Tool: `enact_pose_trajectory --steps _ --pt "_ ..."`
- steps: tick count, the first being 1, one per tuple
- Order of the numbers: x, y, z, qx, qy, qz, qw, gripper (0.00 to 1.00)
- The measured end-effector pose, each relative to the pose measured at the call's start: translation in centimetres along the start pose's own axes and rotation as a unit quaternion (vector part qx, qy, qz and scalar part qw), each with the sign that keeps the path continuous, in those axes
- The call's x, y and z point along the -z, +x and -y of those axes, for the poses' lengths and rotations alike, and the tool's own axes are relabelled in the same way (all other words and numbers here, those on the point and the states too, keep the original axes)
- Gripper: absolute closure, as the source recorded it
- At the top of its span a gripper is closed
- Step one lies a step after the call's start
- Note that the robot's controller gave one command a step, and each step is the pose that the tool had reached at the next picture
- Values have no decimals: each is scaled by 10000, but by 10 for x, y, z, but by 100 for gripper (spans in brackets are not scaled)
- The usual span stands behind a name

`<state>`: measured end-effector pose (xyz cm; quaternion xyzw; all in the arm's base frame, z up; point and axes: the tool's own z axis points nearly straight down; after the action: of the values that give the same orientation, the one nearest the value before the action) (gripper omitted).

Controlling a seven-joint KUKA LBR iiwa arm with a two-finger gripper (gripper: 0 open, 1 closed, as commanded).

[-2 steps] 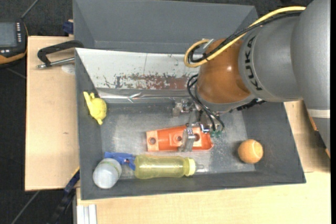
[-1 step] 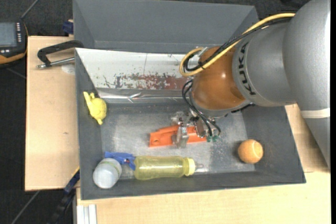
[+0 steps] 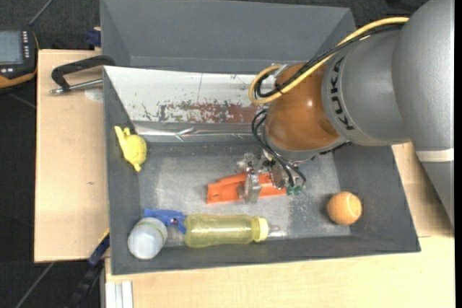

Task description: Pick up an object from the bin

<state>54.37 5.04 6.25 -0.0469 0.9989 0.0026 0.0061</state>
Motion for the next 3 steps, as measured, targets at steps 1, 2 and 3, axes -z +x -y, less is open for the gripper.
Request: enact_pose_trajectory --steps 1,2,3 --pt "4 0 1 8 3 4 10000 100" --pt "12 1 0 3 0 -21 10000 100" --pt "33 0 0 0 -2 8 10000 100"
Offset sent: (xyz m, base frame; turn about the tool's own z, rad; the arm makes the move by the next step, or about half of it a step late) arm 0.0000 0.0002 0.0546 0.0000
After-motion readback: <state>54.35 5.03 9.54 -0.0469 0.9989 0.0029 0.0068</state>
